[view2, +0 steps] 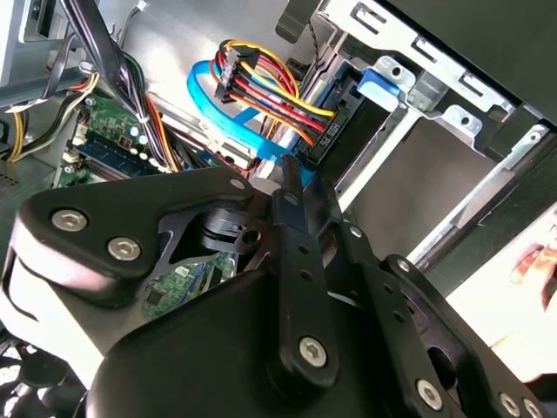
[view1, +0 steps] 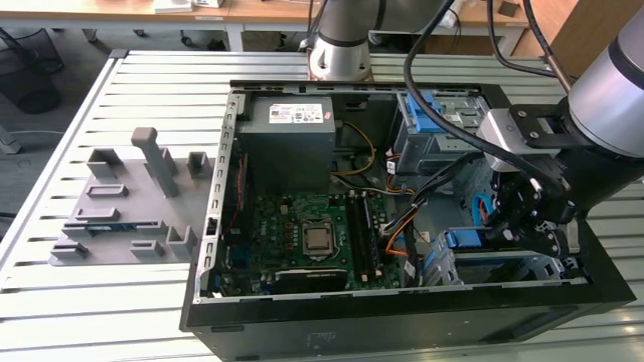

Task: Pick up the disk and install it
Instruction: 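Insert the second disk wire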

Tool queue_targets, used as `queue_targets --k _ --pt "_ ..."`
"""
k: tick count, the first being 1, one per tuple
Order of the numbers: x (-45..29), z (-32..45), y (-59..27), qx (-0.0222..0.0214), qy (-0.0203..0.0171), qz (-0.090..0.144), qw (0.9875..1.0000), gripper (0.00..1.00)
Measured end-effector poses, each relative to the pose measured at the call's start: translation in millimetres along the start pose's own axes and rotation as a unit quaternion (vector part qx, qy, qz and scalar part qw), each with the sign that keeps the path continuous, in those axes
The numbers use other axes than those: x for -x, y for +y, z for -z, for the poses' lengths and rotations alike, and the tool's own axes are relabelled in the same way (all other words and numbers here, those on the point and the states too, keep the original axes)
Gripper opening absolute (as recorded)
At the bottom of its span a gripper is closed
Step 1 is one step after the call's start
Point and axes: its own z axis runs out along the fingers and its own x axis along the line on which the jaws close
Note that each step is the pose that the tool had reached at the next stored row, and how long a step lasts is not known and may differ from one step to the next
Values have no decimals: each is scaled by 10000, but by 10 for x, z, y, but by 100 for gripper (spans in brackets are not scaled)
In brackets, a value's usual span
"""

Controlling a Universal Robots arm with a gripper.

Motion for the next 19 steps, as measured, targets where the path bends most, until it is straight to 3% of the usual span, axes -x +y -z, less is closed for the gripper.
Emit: queue_targets --k 9,13,15,19 --pt "10 130 0 8 0 0 10000 24" --pt "11 142 0 13 -1 -1 10000 24" --pt "11 143 0 13 0 -1 10000 11" --pt "11 144 0 14 0 -1 10000 11"
